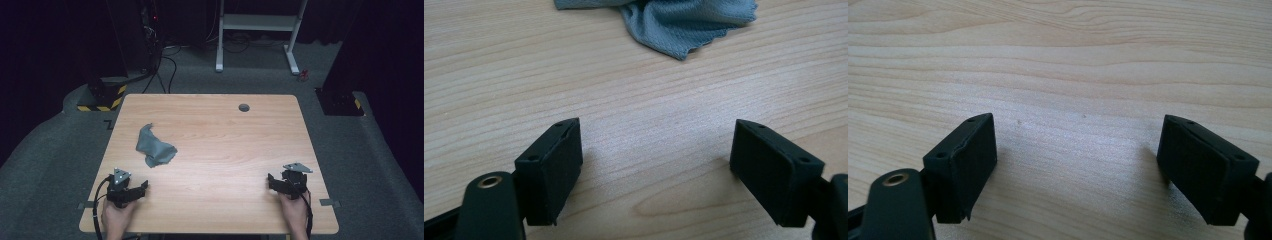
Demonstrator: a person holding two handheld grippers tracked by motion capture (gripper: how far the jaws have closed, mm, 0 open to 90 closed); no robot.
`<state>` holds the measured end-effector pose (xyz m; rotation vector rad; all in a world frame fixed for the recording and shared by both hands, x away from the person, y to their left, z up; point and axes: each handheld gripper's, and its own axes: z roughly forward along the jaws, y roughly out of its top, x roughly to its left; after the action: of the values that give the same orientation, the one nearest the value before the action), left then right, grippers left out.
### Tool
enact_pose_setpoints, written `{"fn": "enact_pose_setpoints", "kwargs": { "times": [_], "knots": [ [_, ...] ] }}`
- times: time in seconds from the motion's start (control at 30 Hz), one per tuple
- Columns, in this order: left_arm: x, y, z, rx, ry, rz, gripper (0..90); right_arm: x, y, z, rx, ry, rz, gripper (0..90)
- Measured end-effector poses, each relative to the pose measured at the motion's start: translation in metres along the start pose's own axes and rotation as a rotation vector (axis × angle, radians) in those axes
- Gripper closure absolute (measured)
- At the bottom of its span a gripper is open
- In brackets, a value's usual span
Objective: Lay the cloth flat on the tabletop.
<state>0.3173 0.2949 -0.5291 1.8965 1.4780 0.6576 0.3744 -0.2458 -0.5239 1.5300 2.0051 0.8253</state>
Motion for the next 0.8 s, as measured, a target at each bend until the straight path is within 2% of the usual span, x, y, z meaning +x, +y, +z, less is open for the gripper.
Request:
{"fn": "enact_pose_setpoints", "kwargs": {
  "times": [0.4,0.57,0.67,0.8],
  "knots": [
    [-0.001,0.002,0.002,-0.004,0.001,-0.010,21.5,0.000,0.000,-0.001,-0.002,-0.003,0.005,18.0],
    [-0.002,0.005,0.005,-0.003,-0.007,0.002,21.7,0.000,0.000,-0.001,-0.006,0.001,-0.001,19.8],
    [-0.003,0.006,0.006,-0.008,-0.010,-0.012,23.9,0.000,0.000,-0.001,-0.008,-0.001,-0.002,20.3],
    [-0.005,0.010,0.010,-0.014,-0.012,0.001,27.2,0.000,0.000,-0.001,-0.009,-0.004,0.002,21.0]
  ]
}}
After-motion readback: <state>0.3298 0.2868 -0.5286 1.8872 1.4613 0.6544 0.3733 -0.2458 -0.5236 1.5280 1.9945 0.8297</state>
